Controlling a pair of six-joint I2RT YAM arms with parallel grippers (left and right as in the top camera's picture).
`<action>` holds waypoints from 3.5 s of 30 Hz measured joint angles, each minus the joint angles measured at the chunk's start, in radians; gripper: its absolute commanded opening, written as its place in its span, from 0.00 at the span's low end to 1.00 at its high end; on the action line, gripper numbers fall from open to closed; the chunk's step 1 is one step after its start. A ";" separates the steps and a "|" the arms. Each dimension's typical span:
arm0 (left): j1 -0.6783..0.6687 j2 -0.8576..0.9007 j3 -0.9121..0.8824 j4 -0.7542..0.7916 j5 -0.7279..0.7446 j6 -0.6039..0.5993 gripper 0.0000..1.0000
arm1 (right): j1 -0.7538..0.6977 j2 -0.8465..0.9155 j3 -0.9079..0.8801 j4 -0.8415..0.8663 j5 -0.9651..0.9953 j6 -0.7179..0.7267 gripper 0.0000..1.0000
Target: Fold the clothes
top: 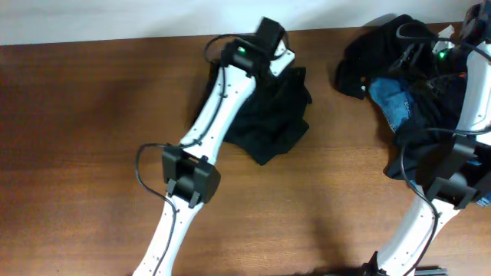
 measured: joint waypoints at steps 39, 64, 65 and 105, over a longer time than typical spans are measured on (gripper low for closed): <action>0.469 0.196 0.034 -0.037 0.059 -0.524 0.01 | 0.061 0.000 0.000 -0.040 -0.007 -0.044 0.76; 1.118 0.206 0.034 0.026 0.076 -0.557 0.01 | 0.157 0.000 0.000 -0.049 0.005 -0.044 0.76; 1.132 0.206 0.034 0.028 0.078 -0.557 0.00 | 0.161 0.000 0.000 -0.047 0.005 -0.045 0.76; 1.016 -0.206 0.329 -0.199 0.083 -0.268 0.45 | 0.579 0.000 -0.001 0.040 0.033 -0.127 0.76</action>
